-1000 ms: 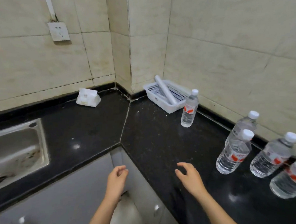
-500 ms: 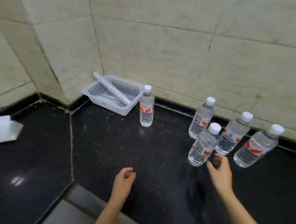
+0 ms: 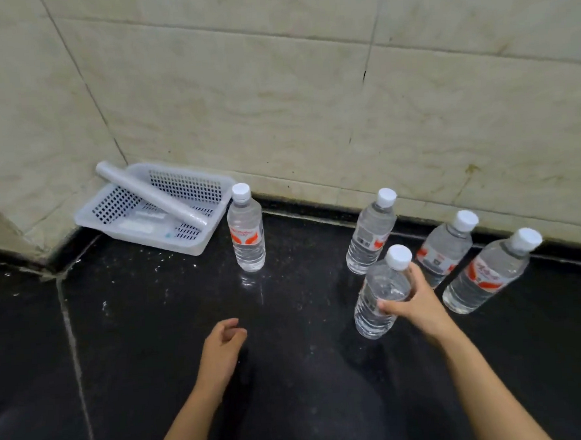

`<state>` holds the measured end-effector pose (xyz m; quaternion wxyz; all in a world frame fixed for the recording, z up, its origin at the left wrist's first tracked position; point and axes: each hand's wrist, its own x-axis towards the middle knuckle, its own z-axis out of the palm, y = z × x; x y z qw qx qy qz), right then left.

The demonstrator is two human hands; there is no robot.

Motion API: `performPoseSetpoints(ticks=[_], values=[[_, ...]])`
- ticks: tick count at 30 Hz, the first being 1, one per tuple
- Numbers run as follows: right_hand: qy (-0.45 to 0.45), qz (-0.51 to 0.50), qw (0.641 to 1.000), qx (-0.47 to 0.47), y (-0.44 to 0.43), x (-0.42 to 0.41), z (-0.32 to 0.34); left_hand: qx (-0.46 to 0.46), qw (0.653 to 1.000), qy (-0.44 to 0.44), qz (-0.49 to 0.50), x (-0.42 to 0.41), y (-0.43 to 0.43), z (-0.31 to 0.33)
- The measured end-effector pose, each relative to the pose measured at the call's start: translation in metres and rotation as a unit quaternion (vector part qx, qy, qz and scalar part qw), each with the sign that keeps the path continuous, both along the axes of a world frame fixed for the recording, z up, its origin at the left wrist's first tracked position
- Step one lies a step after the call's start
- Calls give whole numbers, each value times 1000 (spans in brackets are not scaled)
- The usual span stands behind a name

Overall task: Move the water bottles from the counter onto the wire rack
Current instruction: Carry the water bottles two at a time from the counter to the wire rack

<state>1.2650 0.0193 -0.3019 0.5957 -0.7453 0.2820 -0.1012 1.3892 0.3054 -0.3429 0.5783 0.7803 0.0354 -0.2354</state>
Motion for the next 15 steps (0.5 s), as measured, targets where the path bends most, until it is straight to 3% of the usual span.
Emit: performPoseSetpoints(ticks=[7,12,15], values=[[-28,-194,979,-49,44,12,-4,-3,995,-78,-64,93,-34,14],[-9,-259,963,-67,59,21,-4,28,974,-181,-134,139,-55,29],[7,-283,956,-73,66,23,-2,-33,964,-212,-155,150,-72,38]])
